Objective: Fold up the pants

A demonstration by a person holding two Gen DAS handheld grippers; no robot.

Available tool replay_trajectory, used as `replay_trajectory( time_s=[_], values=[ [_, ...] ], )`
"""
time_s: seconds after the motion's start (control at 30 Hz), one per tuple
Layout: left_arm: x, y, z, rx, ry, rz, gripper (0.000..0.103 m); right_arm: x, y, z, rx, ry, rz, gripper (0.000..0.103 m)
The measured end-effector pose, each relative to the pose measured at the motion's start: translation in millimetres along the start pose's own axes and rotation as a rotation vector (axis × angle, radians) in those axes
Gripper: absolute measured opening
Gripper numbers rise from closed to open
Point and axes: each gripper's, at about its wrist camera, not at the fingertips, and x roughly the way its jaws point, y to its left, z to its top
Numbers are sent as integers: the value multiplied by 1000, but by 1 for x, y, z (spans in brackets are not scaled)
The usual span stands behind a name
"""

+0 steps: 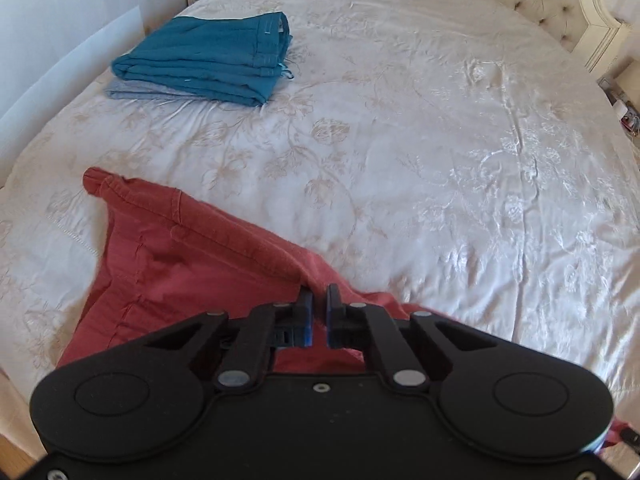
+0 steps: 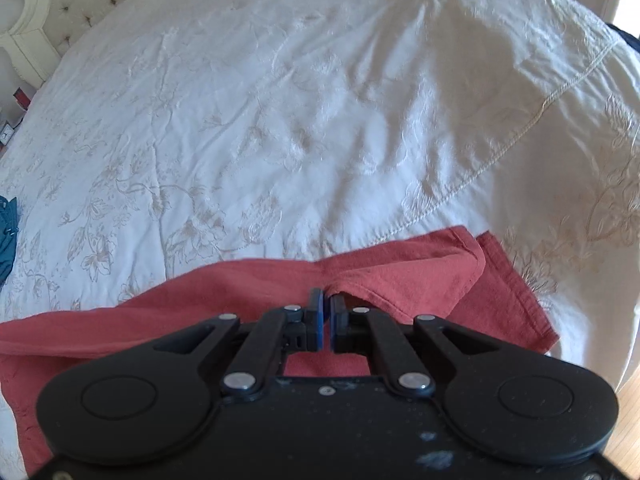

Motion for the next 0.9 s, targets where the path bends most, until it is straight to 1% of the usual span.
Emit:
replay_trajectory(
  time_s=[0.07, 0.13, 0.2, 0.27, 0.33, 0.4, 0.47, 0.53, 0.6, 0.73, 0.8, 0.83, 0.87, 0.9],
  values=[
    [-3, 10, -35, -9, 33, 43, 8, -1, -11, -10, 5, 22, 1, 5],
    [11, 20, -75, -28, 105, 101, 8, 11, -23, -28, 5, 79, -19, 5],
    [29, 30, -105, -69, 166, 141, 8, 32, -33, -50, -12, 151, -55, 5],
    [48, 37, -124, -110, 213, 167, 8, 53, -41, -69, -35, 215, -86, 5],
    [62, 41, -133, -140, 238, 187, 8, 67, -47, -82, -42, 247, -105, 5],
    [68, 41, -132, -149, 248, 198, 8, 72, -51, -88, -35, 256, -107, 5],
    [67, 39, -128, -143, 226, 197, 8, 70, -54, -89, -28, 244, -95, 5],
    [68, 33, -124, -101, 219, 211, 8, 60, -55, -87, -31, 203, -85, 5],
    [74, 29, -125, -71, 242, 239, 9, 53, -57, -87, -43, 170, -90, 6],
    [78, 26, -128, -56, 247, 273, 12, 59, -71, -94, -16, 225, -104, 7],
    [78, 25, -124, -51, 241, 275, 12, 57, -78, -98, -26, 243, -96, 10],
    [79, 23, -121, -42, 241, 278, 12, 52, -85, -101, -21, 235, -76, 12],
    [74, 20, -125, -34, 239, 283, 12, 46, -92, -101, -10, 215, -57, 14],
    [75, 19, -122, -32, 238, 286, 12, 39, -98, -101, 4, 189, -45, 17]
  ],
)
